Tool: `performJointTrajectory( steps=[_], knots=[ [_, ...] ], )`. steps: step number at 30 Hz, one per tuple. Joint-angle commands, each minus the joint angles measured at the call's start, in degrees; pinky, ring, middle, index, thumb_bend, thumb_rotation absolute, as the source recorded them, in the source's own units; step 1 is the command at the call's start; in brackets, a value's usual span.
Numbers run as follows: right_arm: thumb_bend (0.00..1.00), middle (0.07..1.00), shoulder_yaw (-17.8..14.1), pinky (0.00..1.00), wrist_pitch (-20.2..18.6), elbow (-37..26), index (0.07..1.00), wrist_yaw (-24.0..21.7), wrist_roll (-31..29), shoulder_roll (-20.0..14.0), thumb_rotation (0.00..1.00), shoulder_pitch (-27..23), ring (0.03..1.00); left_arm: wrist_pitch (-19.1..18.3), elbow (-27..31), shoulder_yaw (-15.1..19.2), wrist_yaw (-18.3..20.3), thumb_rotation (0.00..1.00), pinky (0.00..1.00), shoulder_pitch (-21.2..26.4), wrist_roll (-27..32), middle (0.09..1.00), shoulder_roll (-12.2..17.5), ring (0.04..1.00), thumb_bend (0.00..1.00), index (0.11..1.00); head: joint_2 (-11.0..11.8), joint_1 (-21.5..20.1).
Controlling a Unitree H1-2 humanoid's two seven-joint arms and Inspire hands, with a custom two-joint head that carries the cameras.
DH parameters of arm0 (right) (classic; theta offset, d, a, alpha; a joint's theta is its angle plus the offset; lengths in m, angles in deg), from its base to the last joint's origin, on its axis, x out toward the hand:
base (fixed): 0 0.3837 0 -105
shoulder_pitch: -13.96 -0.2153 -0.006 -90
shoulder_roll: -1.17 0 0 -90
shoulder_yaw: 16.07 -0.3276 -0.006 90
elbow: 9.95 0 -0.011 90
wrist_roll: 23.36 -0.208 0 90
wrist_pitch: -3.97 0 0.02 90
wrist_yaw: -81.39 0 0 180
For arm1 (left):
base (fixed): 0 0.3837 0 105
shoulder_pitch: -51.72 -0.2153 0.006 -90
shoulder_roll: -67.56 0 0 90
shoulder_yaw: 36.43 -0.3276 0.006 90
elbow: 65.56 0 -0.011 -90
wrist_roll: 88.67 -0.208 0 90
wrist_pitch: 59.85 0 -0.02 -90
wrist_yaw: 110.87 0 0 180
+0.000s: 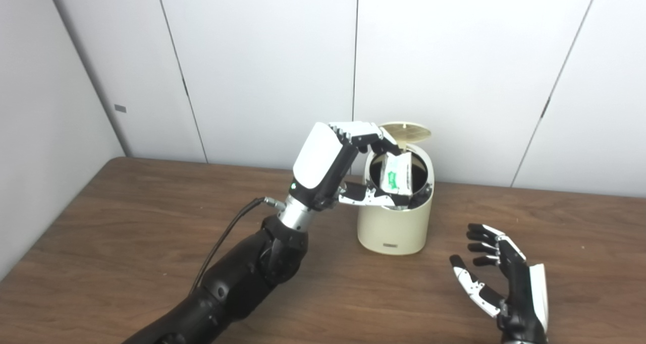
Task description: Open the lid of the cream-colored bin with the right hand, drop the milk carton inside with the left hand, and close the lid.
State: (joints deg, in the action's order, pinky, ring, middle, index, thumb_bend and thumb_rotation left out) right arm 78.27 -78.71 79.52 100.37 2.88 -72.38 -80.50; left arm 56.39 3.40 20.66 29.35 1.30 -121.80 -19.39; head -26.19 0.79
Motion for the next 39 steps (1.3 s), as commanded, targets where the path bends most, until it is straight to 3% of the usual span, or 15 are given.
performJointTrajectory(
  steps=[1,12,18,20,27,39],
  knots=[
    [0.24,0.693,0.47,0.52,0.56,-0.2,0.693,0.69,0.75,1.03,0.16,1.66,0.645,0.68,-0.41,0.2,-1.16,0.0,0.35,2.22,-0.23,0.497,0.5,0.452,0.5,0.47,-0.06,0.02],
    [0.25,0.694,0.34,0.54,0.39,-0.06,0.694,0.62,0.82,1.09,0.15,1.5,0.657,0.68,-1.44,0.43,-3.11,0.0,0.35,5.12,-0.88,0.499,1.17,0.443,0.5,0.477,0.15,0.11],
    [0.26,0.685,0.31,0.52,0.77,0.27,0.692,0.58,0.05,1.4,0.11,1.58,0.642,0.68,-3.27,-1.79,-6.59,0.0,0.36,7.42,-4.47,0.484,1.71,0.463,0.5,0.472,0.47,-0.45],
    [0.25,0.694,0.34,0.55,0.82,0.26,0.694,0.57,-0.05,1.42,0.1,1.6,0.662,0.68,-3.84,-2.31,-7.86,0.0,0.35,8.09,-5.82,0.482,1.73,0.46,0.5,0.477,0.45,-0.47],
    [0.25,0.697,0.34,0.56,0.98,0.76,0.695,0.92,0.09,1.55,0.1,1.35,0.667,0.68,-5.09,-2.4,-10.38,0.0,0.34,9.85,-8.22,0.482,1.34,0.464,0.5,0.47,0.69,-0.58],
    [0.25,0.682,0.71,0.52,2.89,1.77,0.691,2.05,0.42,1.69,0.11,1.49,0.646,0.67,-6.36,-3.45,-11.7,0.0,0.33,12.4,-10.72,0.492,2.02,0.454,0.5,0.467,0.84,-1.57]
  ],
)
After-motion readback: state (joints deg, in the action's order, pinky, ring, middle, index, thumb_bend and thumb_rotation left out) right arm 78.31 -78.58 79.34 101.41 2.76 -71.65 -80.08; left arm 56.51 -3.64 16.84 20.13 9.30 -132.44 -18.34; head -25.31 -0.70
